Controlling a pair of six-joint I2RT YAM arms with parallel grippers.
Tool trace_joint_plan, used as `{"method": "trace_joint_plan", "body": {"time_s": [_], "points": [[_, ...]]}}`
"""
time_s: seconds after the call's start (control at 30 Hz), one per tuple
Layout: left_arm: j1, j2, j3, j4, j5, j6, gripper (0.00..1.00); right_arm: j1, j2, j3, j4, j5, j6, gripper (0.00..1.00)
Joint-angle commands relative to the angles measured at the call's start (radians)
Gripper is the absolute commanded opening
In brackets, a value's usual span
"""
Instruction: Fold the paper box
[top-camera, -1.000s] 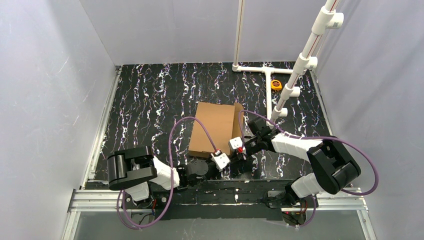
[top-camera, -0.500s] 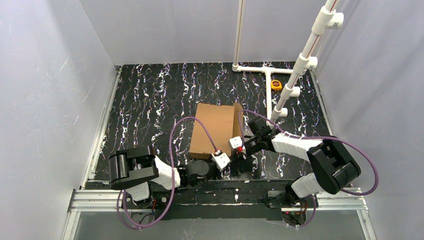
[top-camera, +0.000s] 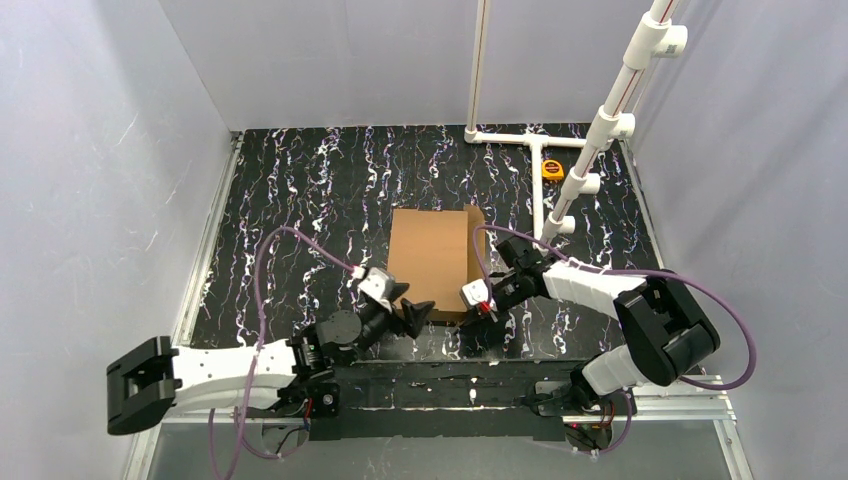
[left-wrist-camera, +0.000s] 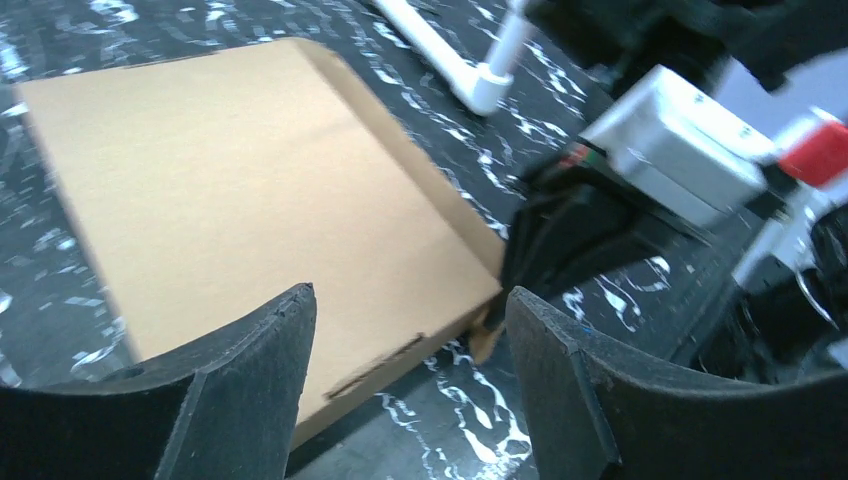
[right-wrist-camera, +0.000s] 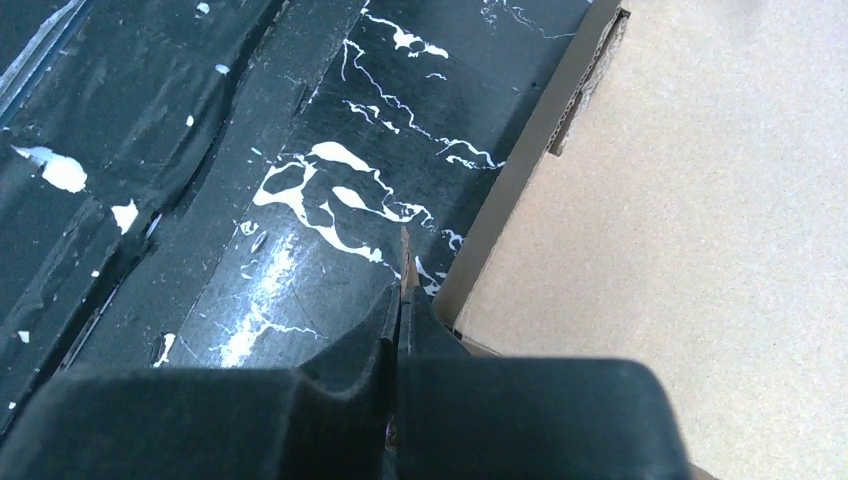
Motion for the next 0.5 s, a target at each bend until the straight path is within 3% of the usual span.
{"method": "trace_joint_plan", "body": {"time_s": [0.0, 0.13, 0.3, 0.47], "points": [[0.052, -0.105, 0.009, -0.311, -0.153, -0.132, 0.67, -0.012, 0.012, 0.036, -0.141, -0.010, -0.118, 0.08], [0.104, -0.104, 0.026, -0.400, -0.160, -0.183, 0.66, -0.013, -0.015, 0.038, -0.160, 0.006, -0.138, 0.15], [0.121, -0.079, 0.034, -0.412, -0.158, -0.207, 0.65, -0.013, -0.059, 0.032, -0.097, 0.065, -0.034, 0.22], [0.125, -0.090, 0.036, -0.422, -0.163, -0.205, 0.65, -0.013, -0.075, 0.042, -0.108, 0.143, -0.031, 0.26]]}}
